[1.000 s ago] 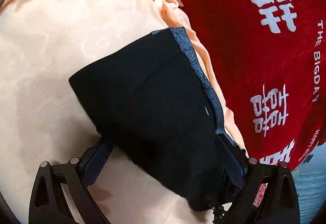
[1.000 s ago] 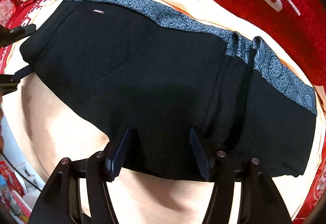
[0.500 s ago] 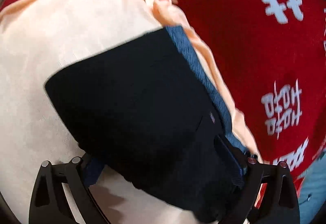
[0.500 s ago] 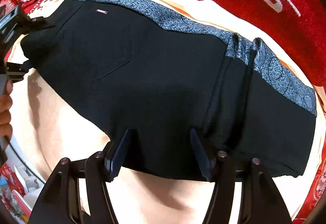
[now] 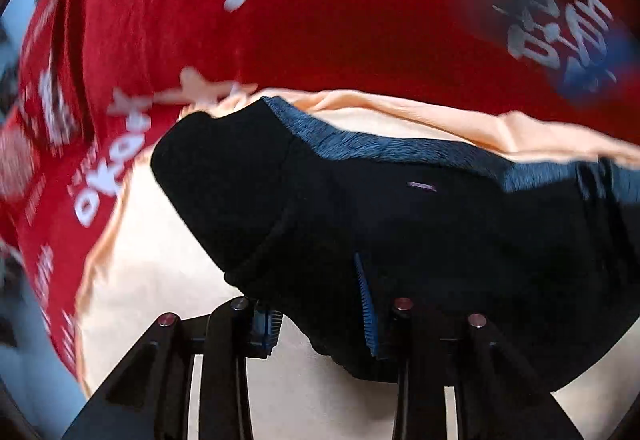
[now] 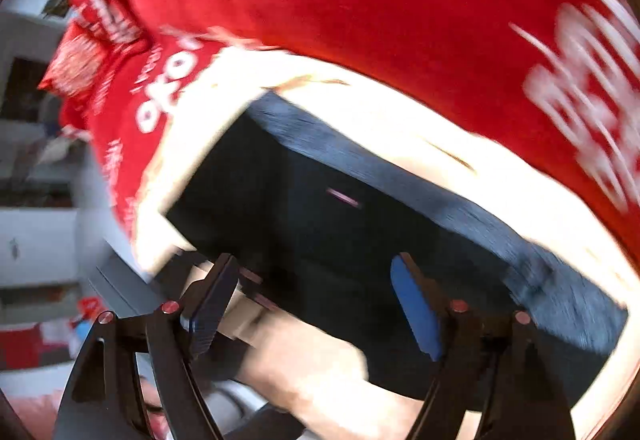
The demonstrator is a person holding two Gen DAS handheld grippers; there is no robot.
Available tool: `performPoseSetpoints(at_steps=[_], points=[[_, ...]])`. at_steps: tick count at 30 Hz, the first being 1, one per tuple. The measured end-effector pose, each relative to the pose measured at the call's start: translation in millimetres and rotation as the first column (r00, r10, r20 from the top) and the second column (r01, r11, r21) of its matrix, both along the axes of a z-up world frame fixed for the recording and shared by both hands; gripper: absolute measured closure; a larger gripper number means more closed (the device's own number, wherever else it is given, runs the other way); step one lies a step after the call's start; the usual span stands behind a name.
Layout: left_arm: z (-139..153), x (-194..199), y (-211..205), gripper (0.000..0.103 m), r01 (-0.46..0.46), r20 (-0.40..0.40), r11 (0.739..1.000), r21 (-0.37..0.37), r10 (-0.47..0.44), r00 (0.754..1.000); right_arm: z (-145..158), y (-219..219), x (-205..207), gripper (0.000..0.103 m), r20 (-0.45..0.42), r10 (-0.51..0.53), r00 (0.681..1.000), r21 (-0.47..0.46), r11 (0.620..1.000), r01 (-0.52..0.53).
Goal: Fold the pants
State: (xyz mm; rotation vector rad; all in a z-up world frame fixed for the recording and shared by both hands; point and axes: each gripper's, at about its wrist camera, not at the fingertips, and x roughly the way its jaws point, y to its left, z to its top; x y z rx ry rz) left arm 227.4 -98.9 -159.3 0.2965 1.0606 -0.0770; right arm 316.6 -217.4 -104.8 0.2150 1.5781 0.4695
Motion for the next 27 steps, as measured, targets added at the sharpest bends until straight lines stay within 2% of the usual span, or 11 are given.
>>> performPoseSetpoints(at_steps=[2,4,6,12,13,14,15,17,22,27], points=[[1,-4,-5,0.069,0.028,0.016,0.999,0.032,-0.028,0.999,-2,36,18,0.021,-0.073,0.074,0.995,0.034,0.997,-0.071],[0,-7,-9,0.069,0.048,0.028,0.997,0.059,-0.05,0.998,-8,66,27,0.021,-0.104,0.14,0.985,0.029,0.99,-0.138],[1,-10,-12,0.069,0.062,0.036,0.995,0.076,-0.065,0.997,-19,100,33,0.021,-0.155,0.226,0.962,0.016,0.974,-0.226],[4,-18,-17,0.069,0.081,0.054,0.992,0.092,-0.086,0.995,-59,152,38,0.021,-0.258,0.327,0.909,-0.049,0.935,-0.351],[5,-19,-18,0.069,0.083,0.055,0.992,0.095,-0.088,0.995,-65,156,36,0.032,-0.274,0.338,0.901,-0.063,0.928,-0.367],[4,-21,-22,0.069,0.083,0.052,0.992,0.099,-0.088,0.995,-70,157,33,0.072,-0.281,0.347,0.895,-0.086,0.919,-0.384],[4,-21,-21,0.069,0.08,0.041,0.992,0.102,-0.085,0.996,-72,156,31,0.081,-0.278,0.352,0.894,-0.11,0.913,-0.394],[8,-23,-24,0.069,0.087,0.042,0.992,0.096,-0.092,0.995,-67,144,30,0.084,-0.249,0.334,0.909,-0.099,0.925,-0.367],[42,-35,-47,0.069,0.152,0.093,0.986,0.065,-0.157,0.983,-30,92,21,0.085,-0.149,0.253,0.956,0.026,0.967,-0.252],[82,-52,-93,0.069,0.239,0.128,0.971,0.007,-0.238,0.963,16,11,-5,0.085,-0.058,0.11,0.992,0.158,0.982,-0.1]])
